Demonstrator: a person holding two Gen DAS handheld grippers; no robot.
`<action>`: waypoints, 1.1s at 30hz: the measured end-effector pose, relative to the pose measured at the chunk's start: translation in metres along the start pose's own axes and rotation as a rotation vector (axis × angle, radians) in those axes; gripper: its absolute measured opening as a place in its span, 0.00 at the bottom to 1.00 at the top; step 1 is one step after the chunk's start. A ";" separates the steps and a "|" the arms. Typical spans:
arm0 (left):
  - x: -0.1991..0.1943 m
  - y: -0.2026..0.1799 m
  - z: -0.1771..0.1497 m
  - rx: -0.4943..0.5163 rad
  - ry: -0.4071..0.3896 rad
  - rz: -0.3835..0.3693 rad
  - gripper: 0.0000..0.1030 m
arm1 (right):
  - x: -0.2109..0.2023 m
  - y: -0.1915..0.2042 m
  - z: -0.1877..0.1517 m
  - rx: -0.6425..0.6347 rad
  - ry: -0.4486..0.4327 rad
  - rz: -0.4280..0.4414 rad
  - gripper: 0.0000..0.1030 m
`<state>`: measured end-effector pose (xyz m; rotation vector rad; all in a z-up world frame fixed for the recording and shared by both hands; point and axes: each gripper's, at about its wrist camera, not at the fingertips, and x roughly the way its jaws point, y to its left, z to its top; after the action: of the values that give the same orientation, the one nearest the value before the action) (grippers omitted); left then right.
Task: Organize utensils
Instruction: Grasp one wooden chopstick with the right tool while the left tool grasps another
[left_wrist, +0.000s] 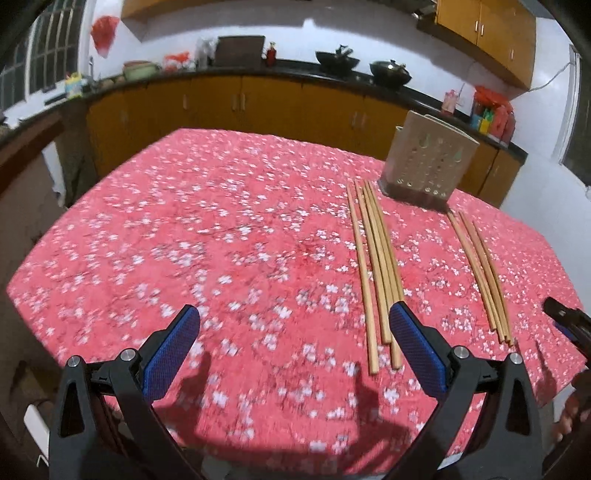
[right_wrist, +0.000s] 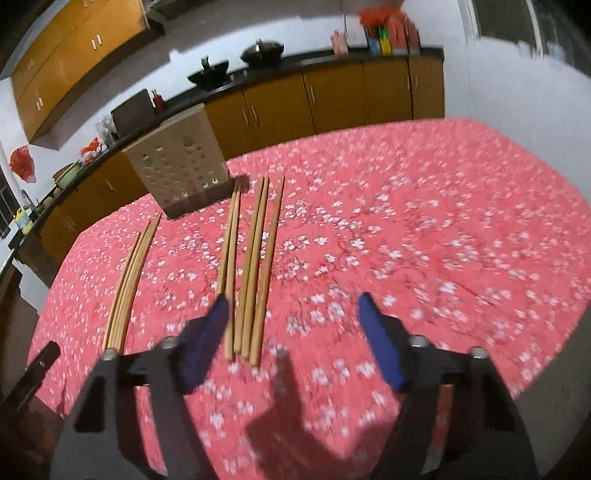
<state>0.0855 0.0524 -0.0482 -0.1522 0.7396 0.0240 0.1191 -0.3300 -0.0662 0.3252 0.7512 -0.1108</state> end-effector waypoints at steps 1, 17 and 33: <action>0.005 0.000 0.003 0.006 0.005 0.000 0.98 | 0.009 0.001 0.005 0.004 0.019 0.004 0.54; 0.062 -0.022 0.029 0.112 0.126 -0.095 0.51 | 0.087 0.019 0.029 -0.079 0.143 -0.038 0.08; 0.082 -0.045 0.028 0.182 0.197 -0.168 0.15 | 0.090 0.016 0.035 -0.098 0.122 -0.081 0.08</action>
<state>0.1686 0.0096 -0.0775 -0.0431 0.9194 -0.2207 0.2108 -0.3245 -0.1002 0.2091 0.8876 -0.1308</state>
